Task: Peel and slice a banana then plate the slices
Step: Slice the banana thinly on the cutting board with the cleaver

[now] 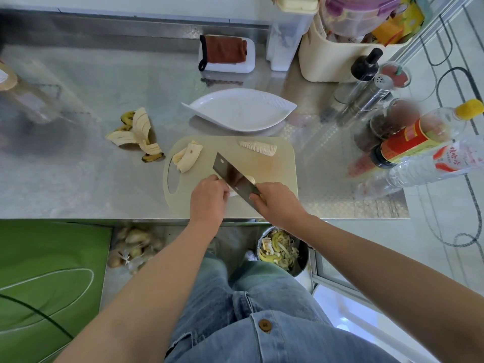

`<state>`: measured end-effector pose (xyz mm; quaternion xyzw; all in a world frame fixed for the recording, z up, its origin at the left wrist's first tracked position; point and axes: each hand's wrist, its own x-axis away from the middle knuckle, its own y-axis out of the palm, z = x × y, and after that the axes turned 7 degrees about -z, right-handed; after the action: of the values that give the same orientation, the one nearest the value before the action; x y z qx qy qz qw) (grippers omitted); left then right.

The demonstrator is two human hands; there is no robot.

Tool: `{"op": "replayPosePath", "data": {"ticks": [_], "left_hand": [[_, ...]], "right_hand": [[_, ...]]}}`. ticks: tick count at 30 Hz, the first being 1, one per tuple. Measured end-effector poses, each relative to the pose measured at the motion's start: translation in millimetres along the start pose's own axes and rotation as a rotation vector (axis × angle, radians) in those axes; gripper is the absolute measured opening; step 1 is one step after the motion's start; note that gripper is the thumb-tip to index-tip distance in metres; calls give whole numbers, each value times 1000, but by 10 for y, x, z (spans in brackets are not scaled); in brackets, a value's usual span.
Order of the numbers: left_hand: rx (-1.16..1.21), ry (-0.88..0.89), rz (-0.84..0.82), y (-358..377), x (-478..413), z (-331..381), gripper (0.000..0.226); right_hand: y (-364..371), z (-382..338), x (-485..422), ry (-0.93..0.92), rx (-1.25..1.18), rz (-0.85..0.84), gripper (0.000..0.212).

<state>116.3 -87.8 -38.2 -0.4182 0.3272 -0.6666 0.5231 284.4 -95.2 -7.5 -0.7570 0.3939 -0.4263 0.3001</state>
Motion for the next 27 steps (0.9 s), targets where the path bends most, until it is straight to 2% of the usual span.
{"op": "replayPosePath", "data": {"ticks": [8, 15, 27], "left_hand": [[-6, 4, -8, 1, -11, 2, 8], [-22, -14, 0, 17, -10, 1, 9], [-12, -17, 2, 8, -8, 5, 11]], "right_hand": [[77, -3, 5, 54, -6, -39, 19], [9, -31, 17, -1, -51, 26, 25], [29, -45, -9, 7, -9, 15, 21]]}}
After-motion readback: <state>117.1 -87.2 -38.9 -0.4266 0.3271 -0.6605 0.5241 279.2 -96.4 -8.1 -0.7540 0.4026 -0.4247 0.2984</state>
